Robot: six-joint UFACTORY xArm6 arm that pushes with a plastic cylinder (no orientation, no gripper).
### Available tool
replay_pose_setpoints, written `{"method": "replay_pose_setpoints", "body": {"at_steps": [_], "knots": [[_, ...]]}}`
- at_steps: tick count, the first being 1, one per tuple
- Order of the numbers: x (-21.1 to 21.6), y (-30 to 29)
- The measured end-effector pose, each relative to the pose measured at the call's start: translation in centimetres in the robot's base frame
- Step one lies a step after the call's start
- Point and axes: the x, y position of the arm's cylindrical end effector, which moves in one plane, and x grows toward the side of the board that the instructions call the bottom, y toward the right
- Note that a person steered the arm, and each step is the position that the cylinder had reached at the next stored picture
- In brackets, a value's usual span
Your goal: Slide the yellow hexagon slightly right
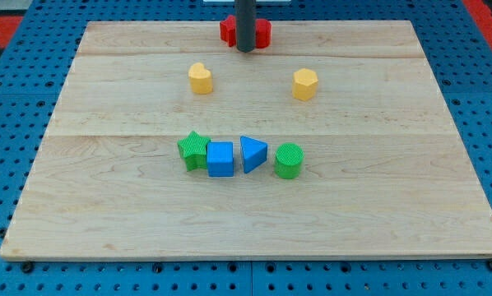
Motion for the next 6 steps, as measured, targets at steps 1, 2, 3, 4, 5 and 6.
{"method": "replay_pose_setpoints", "body": {"at_steps": [1, 2, 3, 4, 5, 6], "knots": [[5.4, 0.0], [9.2, 0.0], [9.2, 0.0], [9.2, 1.7], [9.2, 4.6], [9.2, 6.2]]}}
